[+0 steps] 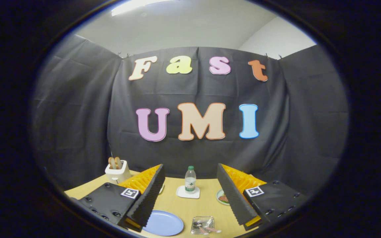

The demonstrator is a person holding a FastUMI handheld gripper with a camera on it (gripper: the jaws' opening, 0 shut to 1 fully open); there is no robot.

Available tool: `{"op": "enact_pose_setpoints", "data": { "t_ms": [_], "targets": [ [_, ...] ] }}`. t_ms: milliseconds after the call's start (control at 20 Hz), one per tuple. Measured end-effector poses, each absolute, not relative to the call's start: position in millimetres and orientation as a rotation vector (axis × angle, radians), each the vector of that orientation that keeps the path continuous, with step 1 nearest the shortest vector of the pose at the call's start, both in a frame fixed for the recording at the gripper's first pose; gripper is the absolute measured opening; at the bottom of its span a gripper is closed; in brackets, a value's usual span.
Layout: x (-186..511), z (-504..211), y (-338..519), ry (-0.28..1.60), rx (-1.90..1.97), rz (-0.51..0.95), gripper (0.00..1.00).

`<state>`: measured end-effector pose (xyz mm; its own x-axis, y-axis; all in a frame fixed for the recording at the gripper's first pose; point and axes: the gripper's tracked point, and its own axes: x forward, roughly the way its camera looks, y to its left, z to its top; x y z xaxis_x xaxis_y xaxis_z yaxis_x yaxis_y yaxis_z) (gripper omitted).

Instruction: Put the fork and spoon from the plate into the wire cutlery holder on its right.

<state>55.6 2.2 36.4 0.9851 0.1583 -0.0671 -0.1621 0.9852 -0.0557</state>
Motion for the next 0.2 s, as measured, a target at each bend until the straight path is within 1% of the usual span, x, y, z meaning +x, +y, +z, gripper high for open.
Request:
{"op": "enact_pose_setpoints", "data": {
  "t_ms": [200],
  "targets": [
    [42, 19, -5, 0.084, -0.078, 0.116, 0.99]
  ]
}}
